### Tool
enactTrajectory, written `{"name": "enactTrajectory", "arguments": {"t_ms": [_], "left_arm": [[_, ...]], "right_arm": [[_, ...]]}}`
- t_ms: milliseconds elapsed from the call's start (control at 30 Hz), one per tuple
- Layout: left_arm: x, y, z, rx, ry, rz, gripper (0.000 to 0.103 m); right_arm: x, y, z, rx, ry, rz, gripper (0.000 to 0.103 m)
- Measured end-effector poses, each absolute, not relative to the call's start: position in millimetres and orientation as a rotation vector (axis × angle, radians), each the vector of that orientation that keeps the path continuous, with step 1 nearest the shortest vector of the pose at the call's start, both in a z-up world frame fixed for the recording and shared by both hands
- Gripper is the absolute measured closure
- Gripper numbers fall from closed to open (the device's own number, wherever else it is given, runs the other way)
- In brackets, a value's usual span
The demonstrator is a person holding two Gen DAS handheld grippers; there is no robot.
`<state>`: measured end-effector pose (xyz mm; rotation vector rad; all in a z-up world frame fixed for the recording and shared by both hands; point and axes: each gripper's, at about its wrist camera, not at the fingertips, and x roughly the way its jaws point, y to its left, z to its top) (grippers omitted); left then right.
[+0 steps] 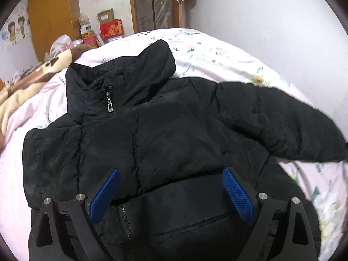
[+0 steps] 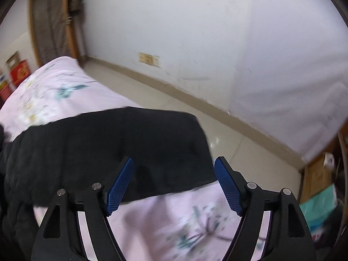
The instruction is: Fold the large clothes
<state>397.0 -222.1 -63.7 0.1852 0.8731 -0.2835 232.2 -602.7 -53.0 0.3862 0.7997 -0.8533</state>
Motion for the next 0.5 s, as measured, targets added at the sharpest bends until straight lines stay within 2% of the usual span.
{"name": "enactTrajectory", "arguments": {"t_ms": [400, 467, 500], "left_arm": [[397, -210, -92, 0.211, 0.945, -0.244, 0.008], [393, -206, -91, 0.224, 0.933, -0.239, 0.008], [393, -205, -91, 0.221, 0.940, -0.241, 0.008]], "right_arm": [[255, -614, -80, 0.439, 0.866, -0.808, 0.025], [252, -615, -80, 0.458, 0.857, -0.798, 0.031], [251, -613, -79, 0.455, 0.854, -0.798, 0.040]]}}
